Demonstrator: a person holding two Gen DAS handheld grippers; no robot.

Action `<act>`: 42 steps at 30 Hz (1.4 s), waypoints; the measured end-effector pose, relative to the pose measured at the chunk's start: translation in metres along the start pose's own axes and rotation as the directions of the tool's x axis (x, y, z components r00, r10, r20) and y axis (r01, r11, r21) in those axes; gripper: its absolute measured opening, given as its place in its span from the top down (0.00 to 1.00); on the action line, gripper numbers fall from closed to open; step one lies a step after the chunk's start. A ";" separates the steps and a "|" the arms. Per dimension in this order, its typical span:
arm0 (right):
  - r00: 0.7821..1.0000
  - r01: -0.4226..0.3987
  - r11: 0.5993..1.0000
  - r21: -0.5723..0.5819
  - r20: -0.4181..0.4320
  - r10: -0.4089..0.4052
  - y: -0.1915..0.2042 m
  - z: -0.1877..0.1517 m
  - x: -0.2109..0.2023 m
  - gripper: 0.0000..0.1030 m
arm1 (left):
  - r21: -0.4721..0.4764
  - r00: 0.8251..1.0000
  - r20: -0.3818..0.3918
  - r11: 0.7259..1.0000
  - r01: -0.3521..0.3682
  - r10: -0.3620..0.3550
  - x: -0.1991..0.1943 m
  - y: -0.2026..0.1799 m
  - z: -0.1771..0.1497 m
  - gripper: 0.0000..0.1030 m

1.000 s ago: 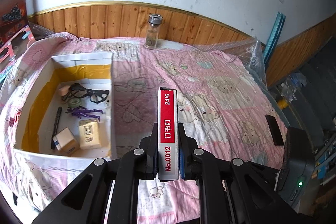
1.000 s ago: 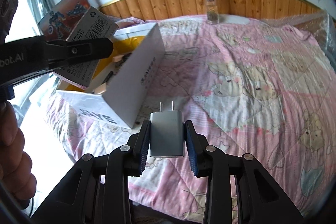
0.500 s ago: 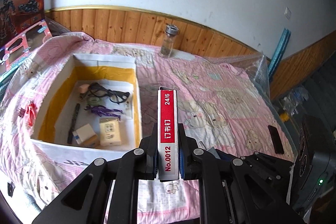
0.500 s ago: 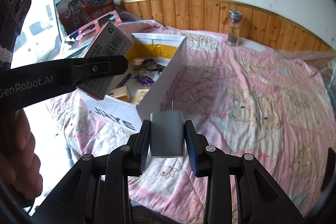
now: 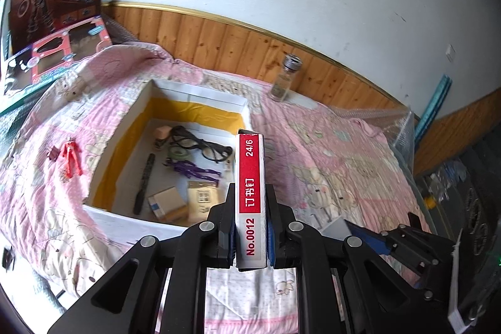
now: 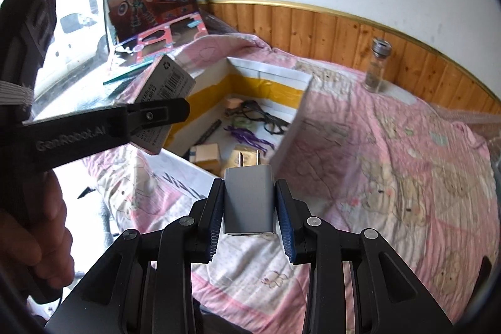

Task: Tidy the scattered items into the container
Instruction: 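Carry the staple box and charger over the white box with both grippers, then lower the staple box and charger into the white box and open both grippers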

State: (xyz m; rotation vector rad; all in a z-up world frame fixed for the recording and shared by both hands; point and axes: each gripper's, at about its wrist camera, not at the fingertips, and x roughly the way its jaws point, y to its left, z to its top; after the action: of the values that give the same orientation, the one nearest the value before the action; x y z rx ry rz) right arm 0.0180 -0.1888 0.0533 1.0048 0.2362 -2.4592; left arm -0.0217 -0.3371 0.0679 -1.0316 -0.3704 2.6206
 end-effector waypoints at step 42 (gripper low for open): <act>0.990 -0.126 0.992 -0.031 -0.066 0.123 -0.002 0.125 0.095 0.67 | -0.122 0.999 -0.032 0.992 0.014 -0.018 0.048 0.091 0.045 0.85</act>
State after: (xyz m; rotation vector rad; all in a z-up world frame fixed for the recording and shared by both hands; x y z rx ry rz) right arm -0.1193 -0.2616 0.0761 1.0526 0.2293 -2.3055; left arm -0.1029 -0.4092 0.0384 -1.1037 -0.5340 2.5907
